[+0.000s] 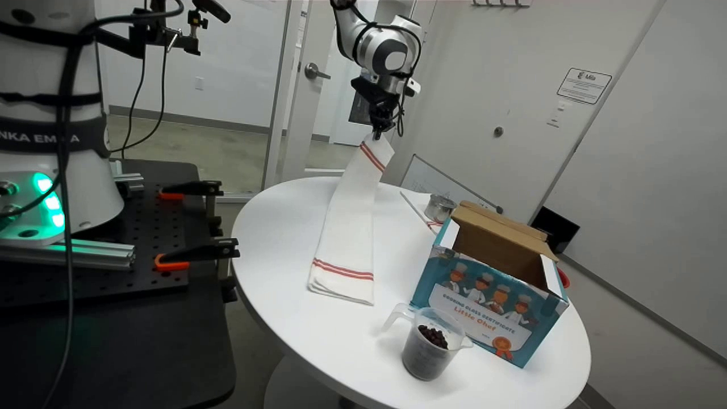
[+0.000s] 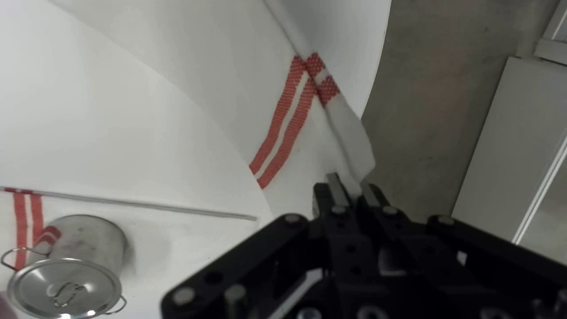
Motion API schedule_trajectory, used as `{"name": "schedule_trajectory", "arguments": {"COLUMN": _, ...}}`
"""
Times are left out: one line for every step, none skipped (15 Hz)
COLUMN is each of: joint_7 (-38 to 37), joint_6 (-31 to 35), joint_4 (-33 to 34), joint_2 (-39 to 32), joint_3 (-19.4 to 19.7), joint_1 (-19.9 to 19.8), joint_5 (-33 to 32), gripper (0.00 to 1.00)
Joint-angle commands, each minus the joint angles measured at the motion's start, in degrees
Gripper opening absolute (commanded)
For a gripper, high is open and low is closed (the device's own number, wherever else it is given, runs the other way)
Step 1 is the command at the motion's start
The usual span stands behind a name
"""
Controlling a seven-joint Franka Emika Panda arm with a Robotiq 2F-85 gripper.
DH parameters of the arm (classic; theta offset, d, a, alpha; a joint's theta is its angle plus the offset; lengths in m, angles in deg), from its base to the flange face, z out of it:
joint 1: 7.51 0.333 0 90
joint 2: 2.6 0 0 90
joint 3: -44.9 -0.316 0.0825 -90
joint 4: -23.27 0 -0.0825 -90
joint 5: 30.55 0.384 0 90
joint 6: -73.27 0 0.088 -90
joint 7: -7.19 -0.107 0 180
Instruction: Fold the towel
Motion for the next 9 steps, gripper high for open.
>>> {"name": "schedule_trajectory", "arguments": {"joint_7": 0.7, "joint_6": 0.7, "joint_4": -2.4, "joint_2": 1.7, "joint_3": 0.9, "joint_1": 0.2, "joint_5": 2.4, "gripper": 0.02}}
{"name": "schedule_trajectory", "arguments": {"joint_7": 0.8, "joint_6": 0.9, "joint_4": -3.8, "joint_2": 2.7, "joint_3": 1.1, "joint_1": 0.0, "joint_5": 2.6, "gripper": 0.07}}
{"name": "schedule_trajectory", "arguments": {"joint_7": 0.8, "joint_6": 0.9, "joint_4": -3.7, "joint_2": 2.7, "joint_3": 1.2, "joint_1": 0.0, "joint_5": 2.6, "gripper": 0.07}}
{"name": "schedule_trajectory", "arguments": {"joint_7": 0.8, "joint_6": 0.9, "joint_4": -3.6, "joint_2": 2.6, "joint_3": 1.2, "joint_1": 0.1, "joint_5": 2.6, "gripper": 0.07}}
{"name": "schedule_trajectory", "arguments": {"joint_7": 0.8, "joint_6": 0.9, "joint_4": -3.5, "joint_2": 2.3, "joint_3": 1.2, "joint_1": 0.2, "joint_5": 2.6, "gripper": 0.07}}
{"name": "schedule_trajectory", "arguments": {"joint_7": 0.8, "joint_6": 0.9, "joint_4": -3.5, "joint_2": 2.2, "joint_3": 1.2, "joint_1": 0.4, "joint_5": 2.6, "gripper": 0.02}}
{"name": "schedule_trajectory", "arguments": {"joint_7": -1.9, "joint_6": 2.7, "joint_4": -4.8, "joint_2": 3.4, "joint_3": 2.5, "joint_1": 1.3, "joint_5": 2.3, "gripper": 0.02}}
{"name": "schedule_trajectory", "arguments": {"joint_7": -5.8, "joint_6": 5.9, "joint_4": -7.0, "joint_2": 4.7, "joint_3": 4.0, "joint_1": 2.2, "joint_5": 2.6, "gripper": 0.02}}
{"name": "schedule_trajectory", "arguments": {"joint_7": -8.2, "joint_6": 8.4, "joint_4": -9.2, "joint_2": 6.1, "joint_3": 4.6, "joint_1": 2.5, "joint_5": 3.4, "gripper": 0.02}}
